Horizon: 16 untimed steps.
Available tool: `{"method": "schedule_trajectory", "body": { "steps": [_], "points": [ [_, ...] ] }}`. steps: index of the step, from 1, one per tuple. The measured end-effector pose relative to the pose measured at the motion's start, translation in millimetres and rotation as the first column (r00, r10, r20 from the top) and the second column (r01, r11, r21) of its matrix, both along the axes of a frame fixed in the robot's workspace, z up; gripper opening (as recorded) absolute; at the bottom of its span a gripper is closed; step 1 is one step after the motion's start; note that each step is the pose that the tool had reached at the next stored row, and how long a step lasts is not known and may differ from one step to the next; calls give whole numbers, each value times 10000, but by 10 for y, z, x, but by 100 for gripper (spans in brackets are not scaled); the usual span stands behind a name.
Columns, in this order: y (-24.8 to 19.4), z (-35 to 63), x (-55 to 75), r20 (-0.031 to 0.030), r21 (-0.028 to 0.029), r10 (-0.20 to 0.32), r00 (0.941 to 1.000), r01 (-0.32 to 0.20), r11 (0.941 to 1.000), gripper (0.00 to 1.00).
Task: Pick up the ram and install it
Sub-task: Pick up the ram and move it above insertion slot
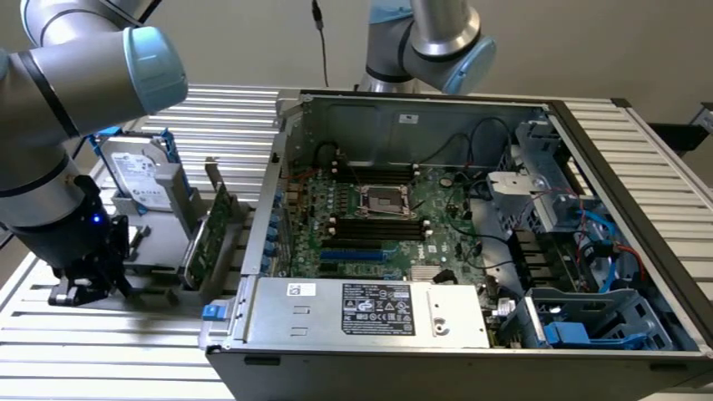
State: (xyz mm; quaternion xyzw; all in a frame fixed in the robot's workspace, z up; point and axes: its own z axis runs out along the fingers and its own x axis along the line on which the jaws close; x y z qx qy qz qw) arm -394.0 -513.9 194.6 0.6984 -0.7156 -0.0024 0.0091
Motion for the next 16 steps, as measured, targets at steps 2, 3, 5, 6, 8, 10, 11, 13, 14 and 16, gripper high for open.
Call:
{"method": "schedule_trajectory", "body": {
  "steps": [2, 3, 5, 6, 8, 10, 11, 13, 14, 16],
  "points": [
    [0, 0, 0, 0, 0, 0, 10000, 0, 10000, 14],
    [0, 0, 0, 0, 1, 0, 10000, 0, 10000, 14],
    [0, 0, 0, 0, 1, 0, 10000, 0, 10000, 14],
    [0, 1, 0, 2, 2, 0, 10000, 0, 10000, 14],
    [0, 37, 0, 2, 2, 0, 10000, 0, 10000, 14],
    [1, 115, 0, 1, 1, 0, 10000, 0, 10000, 14],
    [1, 160, 0, 2, 2, 0, 10000, 0, 10000, 14],
    [2, 250, 1, 1, 1, 1, 10000, -1, 10000, 14],
    [3, 295, 0, 0, 0, 0, 10000, 0, 10000, 14],
    [4, 390, 0, 1, 1, 0, 10000, 0, 10000, 14]
  ]
}}
